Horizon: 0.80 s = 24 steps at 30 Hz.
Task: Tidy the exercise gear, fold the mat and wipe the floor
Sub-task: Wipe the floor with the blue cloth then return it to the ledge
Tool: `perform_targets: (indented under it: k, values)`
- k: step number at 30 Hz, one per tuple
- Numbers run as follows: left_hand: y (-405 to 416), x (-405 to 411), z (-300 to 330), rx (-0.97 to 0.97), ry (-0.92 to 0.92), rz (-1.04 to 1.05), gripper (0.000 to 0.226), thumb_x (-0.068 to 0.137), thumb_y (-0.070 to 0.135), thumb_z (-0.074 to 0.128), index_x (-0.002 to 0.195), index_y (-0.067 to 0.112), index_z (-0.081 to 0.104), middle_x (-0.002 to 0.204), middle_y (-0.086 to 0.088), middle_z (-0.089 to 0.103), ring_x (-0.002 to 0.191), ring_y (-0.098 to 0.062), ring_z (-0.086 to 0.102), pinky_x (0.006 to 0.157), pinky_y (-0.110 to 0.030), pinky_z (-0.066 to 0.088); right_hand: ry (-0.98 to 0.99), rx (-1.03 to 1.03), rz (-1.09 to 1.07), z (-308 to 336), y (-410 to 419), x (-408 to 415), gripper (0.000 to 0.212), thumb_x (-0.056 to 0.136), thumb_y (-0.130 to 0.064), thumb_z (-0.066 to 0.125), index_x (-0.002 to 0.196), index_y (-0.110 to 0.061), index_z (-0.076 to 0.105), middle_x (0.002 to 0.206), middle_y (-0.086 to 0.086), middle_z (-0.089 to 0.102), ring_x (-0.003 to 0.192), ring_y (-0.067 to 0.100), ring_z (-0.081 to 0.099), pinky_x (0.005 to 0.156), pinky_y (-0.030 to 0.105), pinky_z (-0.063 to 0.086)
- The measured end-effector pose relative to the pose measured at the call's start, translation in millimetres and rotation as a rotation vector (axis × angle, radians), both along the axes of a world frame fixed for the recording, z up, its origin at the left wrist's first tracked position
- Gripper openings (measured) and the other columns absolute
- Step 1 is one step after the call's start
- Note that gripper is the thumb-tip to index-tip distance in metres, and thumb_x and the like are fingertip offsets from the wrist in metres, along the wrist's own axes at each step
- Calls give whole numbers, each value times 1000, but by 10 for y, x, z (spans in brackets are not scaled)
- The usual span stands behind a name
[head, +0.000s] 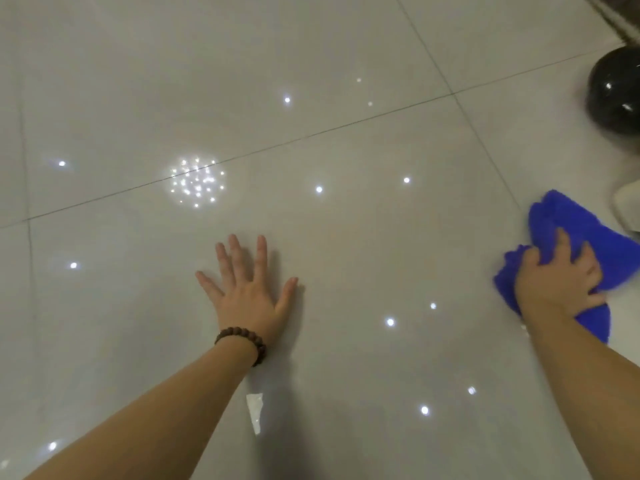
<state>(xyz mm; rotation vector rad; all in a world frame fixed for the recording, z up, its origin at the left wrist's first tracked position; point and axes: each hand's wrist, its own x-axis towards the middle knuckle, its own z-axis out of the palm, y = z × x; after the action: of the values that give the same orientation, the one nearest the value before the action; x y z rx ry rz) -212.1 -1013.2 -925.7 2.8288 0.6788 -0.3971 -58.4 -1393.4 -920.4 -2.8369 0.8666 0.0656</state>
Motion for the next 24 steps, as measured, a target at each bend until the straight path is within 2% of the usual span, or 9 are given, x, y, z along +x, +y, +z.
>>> perform_targets:
  k: [3,8,10,11,15,17,19,22,24]
  values:
    - [-151,-122,-49,12,81,-40,79,83,78,1,146,38,-27,155,-5,-32,142,-30,-31,109,-67,-12,-20,22,-69,-18,686,-125,56,93,-46,37,147,-33,28,156,7,19,142,29,16,109,62,8]
    - [-120,-94,-74,29,118,-38,81,81,76,0,148,36,-20,157,-7,-28,142,-32,-29,108,-69,-10,-135,-17,1283,-167,2133,-779,60,81,-51,44,140,-39,41,151,2,35,137,26,34,106,53,17]
    - [-115,-96,-46,-2,115,-53,80,82,76,1,147,36,-23,157,-5,-29,142,-31,-30,108,-69,-11,-133,-21,1513,-152,2090,-525,61,79,-50,44,139,-40,42,150,0,37,136,24,36,106,52,19]
    - [-86,-120,-38,-18,112,-56,78,83,76,3,146,37,-25,156,-5,-31,141,-29,-32,108,-68,-12,-149,-30,1395,-168,1983,-360,59,80,-49,44,139,-39,42,151,0,37,136,24,35,107,53,19]
    - [313,-410,-17,-14,95,141,83,83,80,11,144,41,-28,154,-7,-35,140,-29,-34,109,-67,-13,-96,90,275,-70,1695,239,55,90,-45,40,144,-35,34,155,5,24,142,27,19,109,62,8]
    - [562,-641,-22,24,103,266,84,82,82,10,144,42,-28,155,-9,-32,141,-29,-33,109,-68,-11,-44,84,191,8,2222,104,56,91,-43,40,146,-34,31,157,5,19,143,28,15,109,63,7]
    - [719,-785,-36,21,119,358,85,78,85,5,144,43,-27,156,-10,-30,141,-29,-32,109,-69,-9,-123,98,704,-59,2971,-341,58,87,-44,44,143,-34,37,155,5,27,142,27,23,108,59,12]
    - [767,-819,-68,39,130,391,93,74,82,2,153,34,-5,160,-13,-16,144,-32,-24,108,-71,-5,-166,85,1806,-196,3699,-925,61,77,-50,42,137,-38,45,147,0,42,134,23,38,108,52,21]
    - [761,-812,-87,48,94,400,93,75,82,3,153,32,-2,160,-14,-11,145,-33,-20,107,-71,-7,-225,37,1919,-255,3748,-469,60,78,-48,47,138,-39,43,147,-1,42,134,21,38,108,48,18]
